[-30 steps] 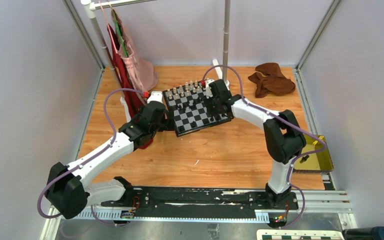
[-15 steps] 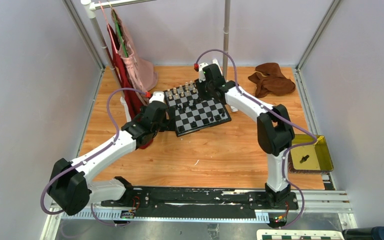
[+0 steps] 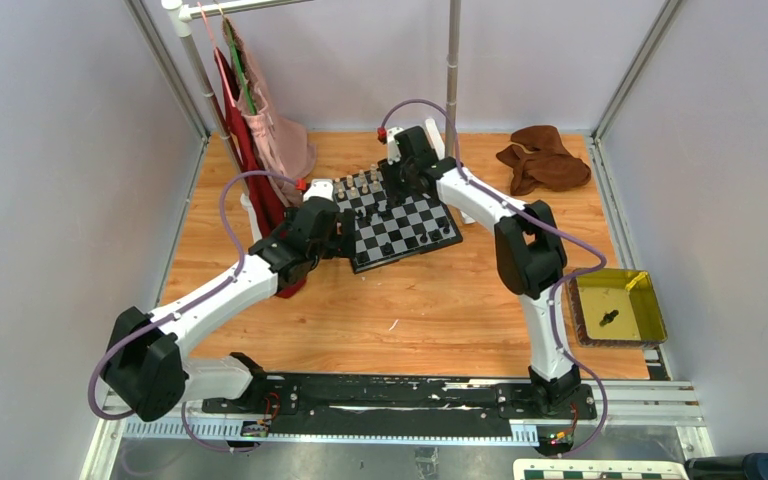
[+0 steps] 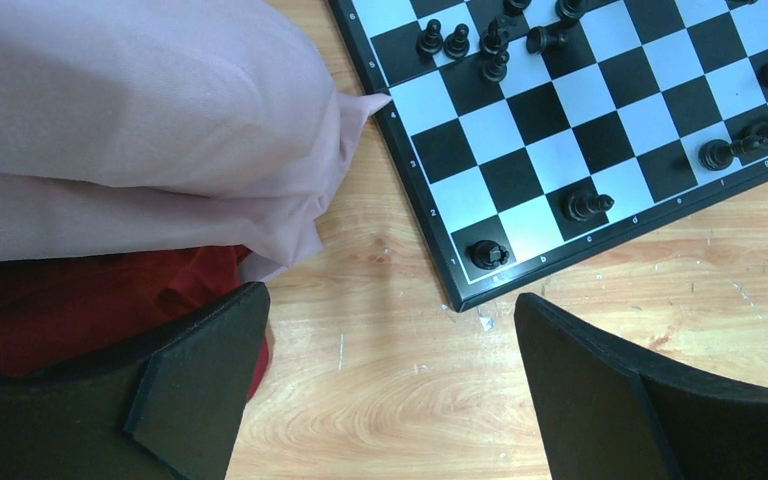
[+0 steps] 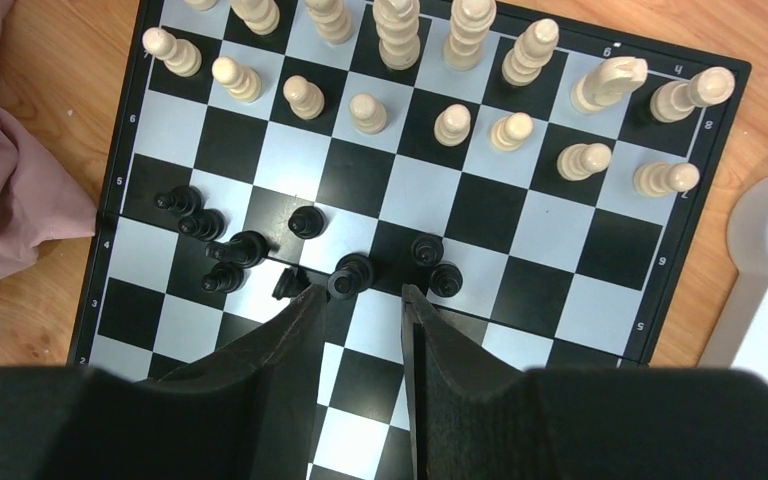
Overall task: Set up the chess pieces on the board
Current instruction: Pick up the chess piece from the chessboard.
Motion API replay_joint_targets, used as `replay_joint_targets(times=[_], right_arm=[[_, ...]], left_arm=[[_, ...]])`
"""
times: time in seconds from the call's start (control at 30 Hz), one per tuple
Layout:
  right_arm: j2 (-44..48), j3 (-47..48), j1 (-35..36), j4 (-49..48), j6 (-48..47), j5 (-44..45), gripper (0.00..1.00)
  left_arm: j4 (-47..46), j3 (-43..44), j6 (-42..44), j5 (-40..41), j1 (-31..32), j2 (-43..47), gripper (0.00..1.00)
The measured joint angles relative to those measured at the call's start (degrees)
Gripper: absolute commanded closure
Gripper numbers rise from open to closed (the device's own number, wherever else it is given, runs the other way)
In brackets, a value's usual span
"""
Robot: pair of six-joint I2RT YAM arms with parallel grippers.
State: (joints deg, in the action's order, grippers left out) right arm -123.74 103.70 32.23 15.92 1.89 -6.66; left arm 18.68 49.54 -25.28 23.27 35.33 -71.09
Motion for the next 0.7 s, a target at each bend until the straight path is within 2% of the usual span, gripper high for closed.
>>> replay_joint_targets(times=[0.7], right_arm=[[-4.3,2.8,0.3,0.5,0.0,-2.2,0.61]], left_arm=[[-0.6,0.4,0.2,-0.3,0.0,-1.6,0.00]])
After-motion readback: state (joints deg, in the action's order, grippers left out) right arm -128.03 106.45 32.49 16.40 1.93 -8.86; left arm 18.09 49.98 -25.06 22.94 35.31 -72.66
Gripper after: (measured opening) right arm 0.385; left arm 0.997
